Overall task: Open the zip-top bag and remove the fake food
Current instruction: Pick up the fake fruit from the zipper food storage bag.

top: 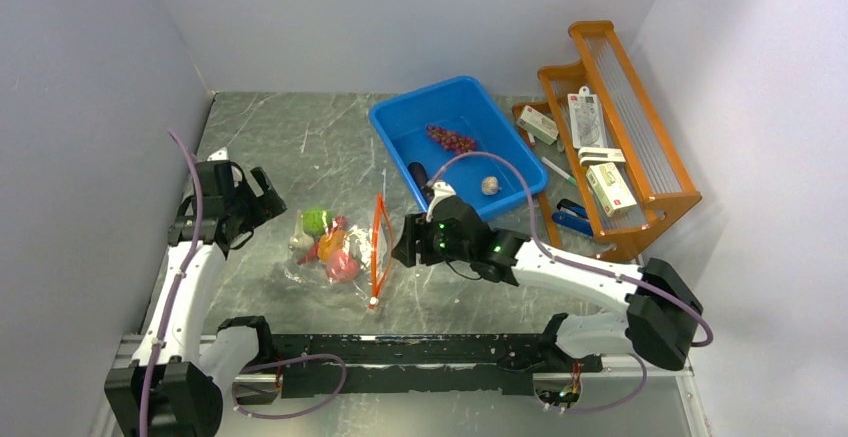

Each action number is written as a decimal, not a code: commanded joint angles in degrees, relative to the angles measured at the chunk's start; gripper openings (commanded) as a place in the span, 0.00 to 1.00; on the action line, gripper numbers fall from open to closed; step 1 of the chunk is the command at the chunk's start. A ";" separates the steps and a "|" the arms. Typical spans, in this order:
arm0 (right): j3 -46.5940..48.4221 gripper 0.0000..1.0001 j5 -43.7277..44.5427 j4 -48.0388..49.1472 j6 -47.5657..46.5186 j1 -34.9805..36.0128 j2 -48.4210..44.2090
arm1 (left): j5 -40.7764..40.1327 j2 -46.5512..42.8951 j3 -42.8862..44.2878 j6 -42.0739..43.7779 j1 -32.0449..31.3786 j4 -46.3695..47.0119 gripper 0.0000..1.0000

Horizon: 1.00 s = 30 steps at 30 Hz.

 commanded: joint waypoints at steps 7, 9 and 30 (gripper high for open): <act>4.40 0.47 5.46 4.25 5.28 3.27 10.09 | -5.01 1.29 0.12 -1.42 0.29 -0.65 0.98; 5.39 0.46 5.64 4.80 5.40 3.30 11.58 | -3.75 0.79 -0.37 -1.07 0.24 0.15 0.98; 9.13 0.38 -10.10 20.69 10.44 3.27 25.52 | 1.59 5.40 -0.63 -0.14 0.24 1.08 0.97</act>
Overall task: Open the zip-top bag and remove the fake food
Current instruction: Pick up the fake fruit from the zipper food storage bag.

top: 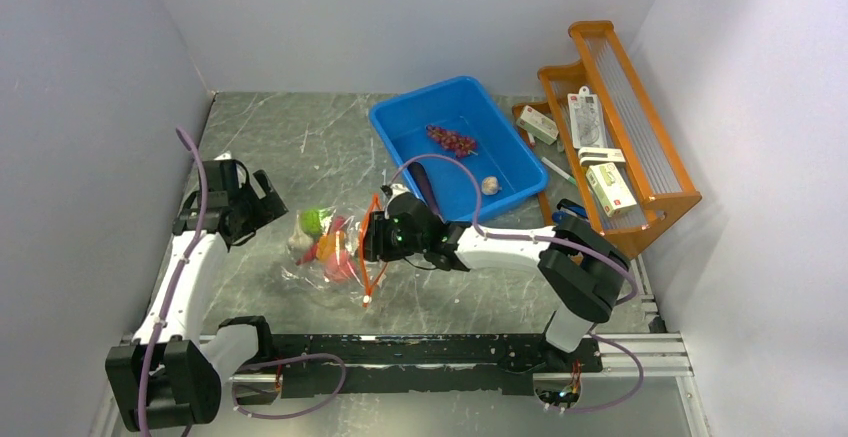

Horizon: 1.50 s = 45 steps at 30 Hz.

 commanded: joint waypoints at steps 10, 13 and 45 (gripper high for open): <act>2.88 0.46 -8.70 3.22 1.03 0.07 5.01 | 5.40 5.62 -0.38 0.79 0.21 1.47 0.96; 4.34 0.49 -10.04 2.03 0.48 0.03 6.41 | 6.82 8.31 -0.40 0.94 0.22 1.44 0.95; 15.48 0.59 -17.25 -4.21 3.06 0.36 17.72 | 21.62 23.92 0.41 4.75 -1.46 0.68 0.45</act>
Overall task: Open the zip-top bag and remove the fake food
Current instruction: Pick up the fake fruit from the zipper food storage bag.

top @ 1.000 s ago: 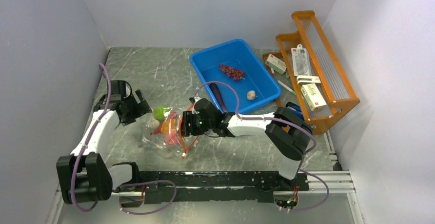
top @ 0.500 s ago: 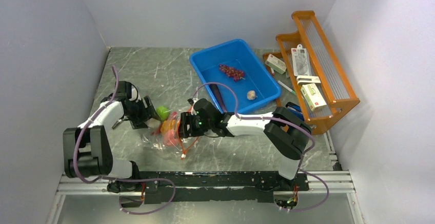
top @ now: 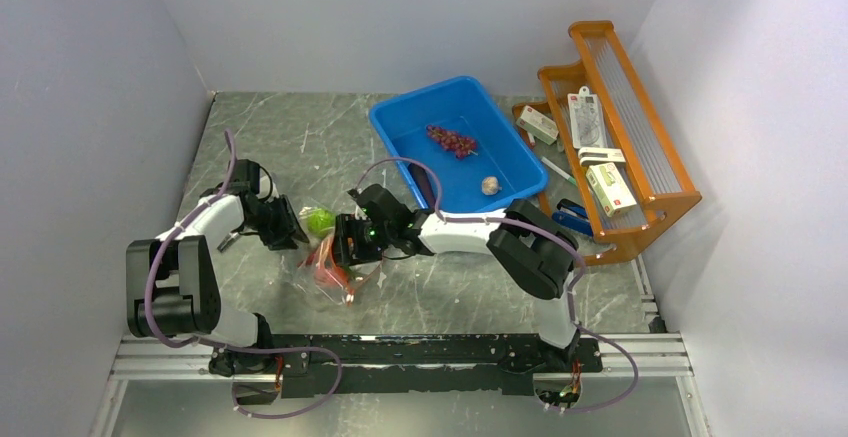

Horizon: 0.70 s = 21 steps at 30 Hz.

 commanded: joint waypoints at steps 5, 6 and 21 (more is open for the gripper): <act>1.10 0.58 1.08 -4.96 -1.78 0.25 0.45 | 0.66 -1.14 0.55 0.12 -1.56 -0.02 0.41; 1.09 0.65 1.14 -5.49 -2.44 0.27 0.11 | 0.52 -1.23 0.53 0.05 -1.57 -0.06 0.39; 5.14 0.59 7.15 -16.16 -8.84 0.54 2.44 | -0.37 -3.70 -0.01 -0.03 -2.17 1.12 0.24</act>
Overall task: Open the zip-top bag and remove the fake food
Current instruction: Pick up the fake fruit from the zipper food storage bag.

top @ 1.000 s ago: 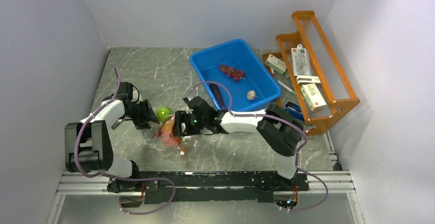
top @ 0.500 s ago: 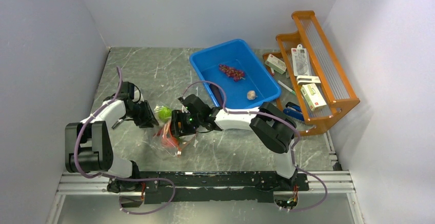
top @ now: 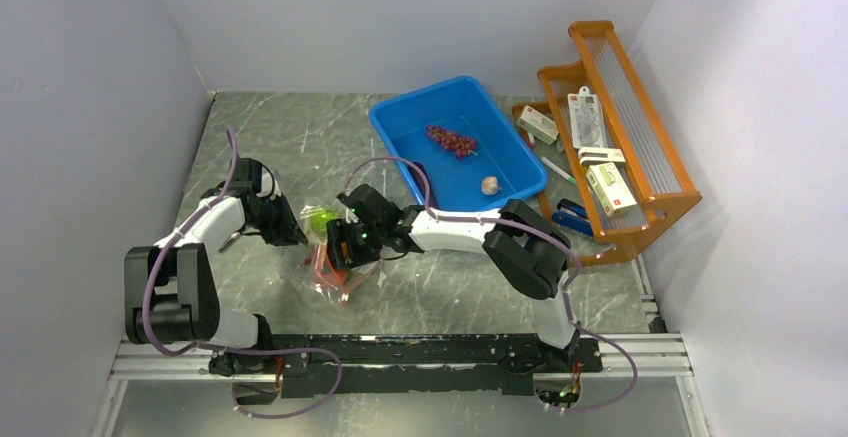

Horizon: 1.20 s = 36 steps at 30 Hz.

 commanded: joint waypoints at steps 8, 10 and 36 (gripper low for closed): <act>-7.26 0.47 12.14 -3.77 -1.66 -2.84 -6.96 | -1.92 -2.40 0.11 -0.57 -0.61 0.68 0.22; -8.30 0.47 13.38 -3.85 -1.64 -3.50 -8.45 | -2.57 -2.37 0.18 -0.80 -0.62 0.50 0.22; -3.10 0.56 17.88 -11.57 -7.51 -2.58 -8.53 | -2.83 -1.99 0.19 -0.79 -0.76 0.40 0.20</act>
